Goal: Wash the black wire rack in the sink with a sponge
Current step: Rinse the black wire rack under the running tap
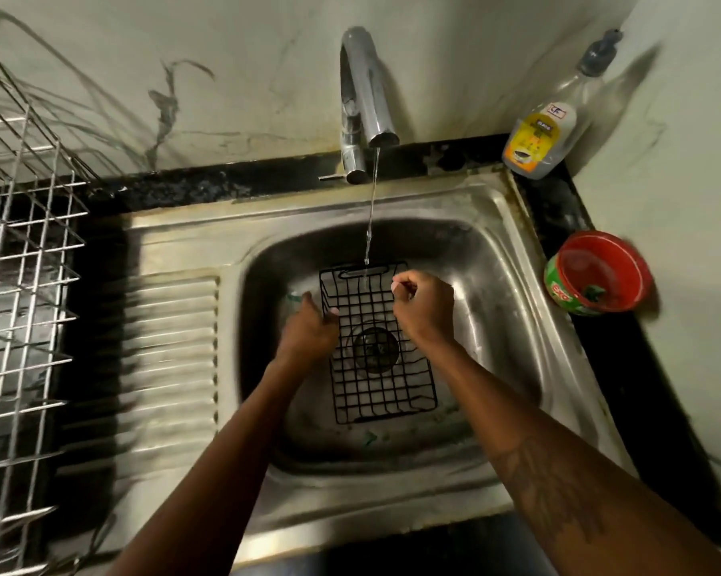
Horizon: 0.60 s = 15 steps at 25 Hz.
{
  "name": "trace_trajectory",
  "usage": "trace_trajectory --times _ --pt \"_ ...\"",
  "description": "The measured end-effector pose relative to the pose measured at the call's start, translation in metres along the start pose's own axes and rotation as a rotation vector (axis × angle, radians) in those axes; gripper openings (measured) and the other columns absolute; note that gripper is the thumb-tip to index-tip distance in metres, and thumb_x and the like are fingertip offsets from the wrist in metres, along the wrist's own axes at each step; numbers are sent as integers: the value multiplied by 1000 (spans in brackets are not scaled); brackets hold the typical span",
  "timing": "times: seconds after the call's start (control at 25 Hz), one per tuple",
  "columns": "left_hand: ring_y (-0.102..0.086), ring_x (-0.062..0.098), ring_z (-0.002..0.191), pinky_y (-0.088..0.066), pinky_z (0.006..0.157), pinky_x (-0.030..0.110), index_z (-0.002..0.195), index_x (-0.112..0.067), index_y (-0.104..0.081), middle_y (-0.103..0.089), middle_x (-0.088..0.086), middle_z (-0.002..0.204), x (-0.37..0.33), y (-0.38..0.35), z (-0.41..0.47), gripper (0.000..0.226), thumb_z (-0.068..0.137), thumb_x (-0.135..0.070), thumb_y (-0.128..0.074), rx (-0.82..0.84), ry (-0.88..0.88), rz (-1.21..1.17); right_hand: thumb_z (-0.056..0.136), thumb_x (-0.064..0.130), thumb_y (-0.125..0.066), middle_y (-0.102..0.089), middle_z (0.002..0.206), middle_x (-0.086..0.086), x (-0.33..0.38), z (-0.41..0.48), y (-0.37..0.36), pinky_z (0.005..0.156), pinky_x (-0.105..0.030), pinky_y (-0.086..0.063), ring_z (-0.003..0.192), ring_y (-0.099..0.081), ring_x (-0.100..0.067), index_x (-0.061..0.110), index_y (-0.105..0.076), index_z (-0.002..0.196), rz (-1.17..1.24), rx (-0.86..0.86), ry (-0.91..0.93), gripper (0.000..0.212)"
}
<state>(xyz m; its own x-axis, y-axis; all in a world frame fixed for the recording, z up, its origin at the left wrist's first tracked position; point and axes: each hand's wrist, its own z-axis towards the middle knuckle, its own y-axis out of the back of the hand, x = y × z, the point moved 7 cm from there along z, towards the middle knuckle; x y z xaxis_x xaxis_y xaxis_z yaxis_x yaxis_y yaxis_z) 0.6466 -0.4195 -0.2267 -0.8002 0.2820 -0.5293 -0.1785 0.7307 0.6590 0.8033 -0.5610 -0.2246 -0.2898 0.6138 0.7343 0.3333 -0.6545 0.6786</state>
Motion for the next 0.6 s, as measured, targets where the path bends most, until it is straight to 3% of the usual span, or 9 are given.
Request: trace_trajectory --times 0.16,0.28,0.36,0.44,0.6 --pt "-61 19 96 -50 72 27 131 -16 -43 -60 2 104 7 -21 19 47 88 -11 -64 17 -95 37 94 28 -62 -72 106 4 9 20 -33 87 -35 -47 103 -59 -14 22 -75 107 -224 -54 249 20" --pt "-63 18 84 -58 70 31 122 -15 -43 -61 4 97 9 -27 21 39 89 -13 -64 15 -99 36 97 41 -58 -72 119 6 7 27 -67 110 -51 -32 117 -58 -17 29 -73 118 -348 11 339 29" --pt "-63 18 79 -57 64 28 119 -16 -41 -60 7 98 11 -35 19 39 89 -15 -66 54 -97 74 98 42 -58 -74 115 6 9 25 -85 116 -54 -19 113 -62 -16 30 -74 115 -365 27 379 27" --pt "-62 18 79 -56 61 25 126 -9 -40 -59 12 109 11 -40 22 47 87 -12 -67 81 -96 203 98 36 -59 -76 107 4 17 20 -95 114 -50 -24 104 -66 -19 28 -76 110 -344 37 452 22" --pt "-63 28 100 -59 84 36 122 -10 -38 -57 10 106 14 -36 32 56 81 -5 -75 93 16 68 101 42 -54 -77 94 7 11 30 -70 86 -37 -49 82 -68 -15 31 -75 109 -363 69 489 24"
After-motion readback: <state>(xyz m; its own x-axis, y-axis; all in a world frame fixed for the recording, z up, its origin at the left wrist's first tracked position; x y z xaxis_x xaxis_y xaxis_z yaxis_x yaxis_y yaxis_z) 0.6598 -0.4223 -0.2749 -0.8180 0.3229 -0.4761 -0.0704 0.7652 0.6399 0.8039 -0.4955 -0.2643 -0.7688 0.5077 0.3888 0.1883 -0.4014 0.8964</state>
